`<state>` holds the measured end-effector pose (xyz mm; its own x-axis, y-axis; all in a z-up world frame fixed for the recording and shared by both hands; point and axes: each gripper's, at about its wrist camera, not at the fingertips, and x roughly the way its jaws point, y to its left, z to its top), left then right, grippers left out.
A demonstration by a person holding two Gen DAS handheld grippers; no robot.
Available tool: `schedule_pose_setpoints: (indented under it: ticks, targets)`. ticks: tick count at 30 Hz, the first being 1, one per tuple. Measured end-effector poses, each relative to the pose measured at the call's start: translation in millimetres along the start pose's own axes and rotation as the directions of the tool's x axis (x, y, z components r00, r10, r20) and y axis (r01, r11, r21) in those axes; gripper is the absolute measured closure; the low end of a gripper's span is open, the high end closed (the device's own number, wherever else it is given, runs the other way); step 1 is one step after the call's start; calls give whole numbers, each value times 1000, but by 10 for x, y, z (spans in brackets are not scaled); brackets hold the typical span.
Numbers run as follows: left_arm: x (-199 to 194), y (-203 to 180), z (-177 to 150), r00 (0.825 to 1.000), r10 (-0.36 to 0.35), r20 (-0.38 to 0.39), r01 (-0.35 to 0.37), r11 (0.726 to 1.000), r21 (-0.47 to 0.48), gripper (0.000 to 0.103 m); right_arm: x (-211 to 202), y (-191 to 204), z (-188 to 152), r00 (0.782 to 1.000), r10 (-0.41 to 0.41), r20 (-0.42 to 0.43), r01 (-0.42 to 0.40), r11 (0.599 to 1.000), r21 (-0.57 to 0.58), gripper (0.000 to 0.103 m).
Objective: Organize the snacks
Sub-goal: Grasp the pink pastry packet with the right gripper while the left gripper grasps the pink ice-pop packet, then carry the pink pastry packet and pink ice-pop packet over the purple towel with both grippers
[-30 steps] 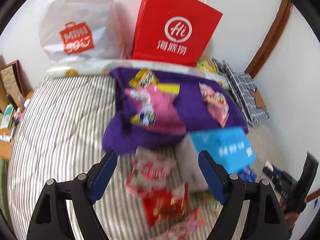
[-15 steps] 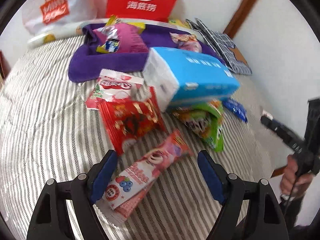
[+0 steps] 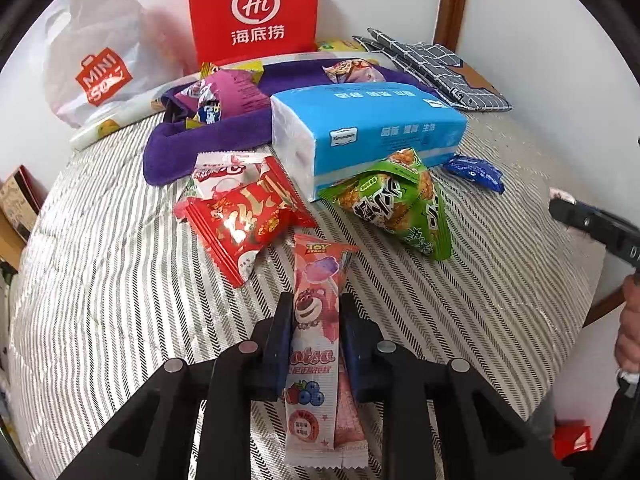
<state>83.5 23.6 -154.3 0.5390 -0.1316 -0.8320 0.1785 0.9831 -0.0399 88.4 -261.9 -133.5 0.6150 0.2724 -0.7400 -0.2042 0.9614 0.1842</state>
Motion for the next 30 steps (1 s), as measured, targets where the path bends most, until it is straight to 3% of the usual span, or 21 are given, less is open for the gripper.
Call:
schedule_pose_setpoints:
  ticks: [12, 30]
  targets:
    - [-136, 189, 54, 993, -116, 34, 119, 986, -112, 84, -30, 93, 13, 1000, -16, 10, 16, 1000, -15, 63]
    - [-315, 148, 447, 972, -193, 133, 208, 971, -116, 84, -148, 345, 367, 997, -19, 77, 25, 997, -79, 63]
